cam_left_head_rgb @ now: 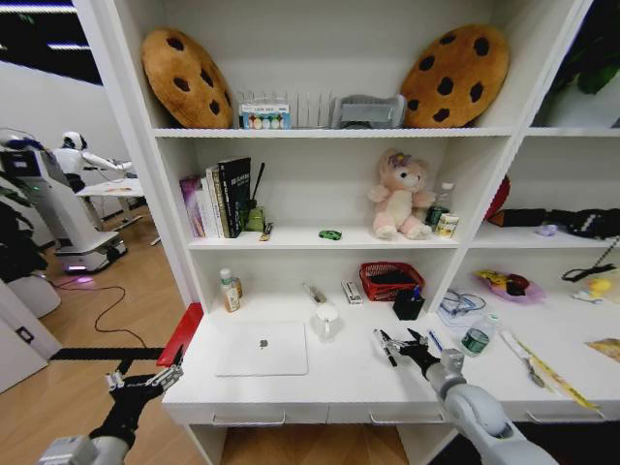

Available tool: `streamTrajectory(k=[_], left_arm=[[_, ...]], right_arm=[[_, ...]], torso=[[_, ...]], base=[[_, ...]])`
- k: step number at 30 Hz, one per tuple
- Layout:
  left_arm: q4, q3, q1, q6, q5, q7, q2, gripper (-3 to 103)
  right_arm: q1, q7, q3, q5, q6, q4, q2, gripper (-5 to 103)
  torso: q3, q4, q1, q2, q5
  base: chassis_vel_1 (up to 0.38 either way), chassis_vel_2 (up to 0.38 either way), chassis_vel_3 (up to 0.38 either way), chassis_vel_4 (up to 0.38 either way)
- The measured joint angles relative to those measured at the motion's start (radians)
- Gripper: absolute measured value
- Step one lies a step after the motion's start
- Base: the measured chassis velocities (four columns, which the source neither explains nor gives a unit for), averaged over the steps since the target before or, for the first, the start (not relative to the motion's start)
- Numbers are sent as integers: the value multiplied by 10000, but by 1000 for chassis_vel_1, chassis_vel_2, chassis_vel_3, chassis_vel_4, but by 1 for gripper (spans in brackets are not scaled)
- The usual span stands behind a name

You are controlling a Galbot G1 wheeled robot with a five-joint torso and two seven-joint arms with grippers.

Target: Organize the objects on the table.

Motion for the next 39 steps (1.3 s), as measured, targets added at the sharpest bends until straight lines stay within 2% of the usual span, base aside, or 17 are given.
streamTrajectory(k=[8,10,12,13,14,16,17,19,20,22,23,27,29,30,31,33,39], left_arm=[[0,-1,0,0,0,0,0,100],[0,-1,0,0,0,0,0,100],[0,-1,0,0,0,0,0,100],[0,-1,0,0,0,0,0,100],[0,-1,0,0,0,0,0,100],[0,-1,0,0,0,0,0,100],[0,-1,0,0,0,0,0,100],[1,-1,0,0,0,0,0,100],[1,-1,0,0,0,0,0,100],[0,-1,0,0,0,0,0,100],[0,-1,0,0,0,0,0,100],[0,-1,0,0,0,0,0,100],[0,-1,0,0,0,0,0,100],[0,-1,0,0,0,0,0,100],[0,-1,0,0,0,0,0,100],[0,-1,0,0,0,0,0,100],[0,-1,0,0,0,0,0,100]], right_arm=[[813,376,-890,235,-430,-556,-6,103],[872,482,-1001,237,-547,-696,3,95],[868,484,-1007,236,-558,-718,5,95],[838,471,-1011,225,-560,-758,9,85],[838,471,-1011,225,-560,-758,9,85],[827,445,-1011,219,-560,-783,23,74],[827,445,-1011,219,-560,-783,23,74],[879,394,-1023,238,-560,-834,42,63],[879,394,-1023,238,-560,-834,42,63],[955,331,-1038,307,-583,-904,35,52],[955,331,-1038,307,-583,-904,35,52],[1036,219,-1040,400,-617,-1017,-15,31],[1045,179,-1037,381,-616,-1046,-25,31],[1048,157,-1033,375,-612,-1072,-30,20],[1048,157,-1033,375,-612,-1072,-30,20],[1059,114,-1019,367,-606,-1123,-32,12],[1028,2,-833,371,-593,-1162,40,12]], torso=[[0,3,0,0,-3],[0,1,1,0,0],[0,0,0,0,0],[0,-1,0,0,-1],[0,-1,0,0,-1],[-1,-2,0,0,-2],[-1,-2,0,0,-2],[-1,0,0,0,-2],[-1,0,0,0,-2],[-1,1,0,1,-1],[-1,1,0,1,-1],[-1,1,0,0,-1],[-1,1,0,0,-1],[-1,1,1,0,-1],[-1,1,1,0,-1],[-1,1,0,0,-1],[0,1,1,0,0]], base=[[0,0,0,0],[0,0,0,0],[0,0,0,0],[0,0,0,0],[0,0,0,0],[0,0,0,0],[0,0,0,0],[0,0,0,0],[0,0,0,0],[0,0,0,0],[0,0,0,0],[0,0,0,0],[0,0,0,0],[0,0,0,0],[0,0,0,0],[0,0,0,0],[0,0,0,0]])
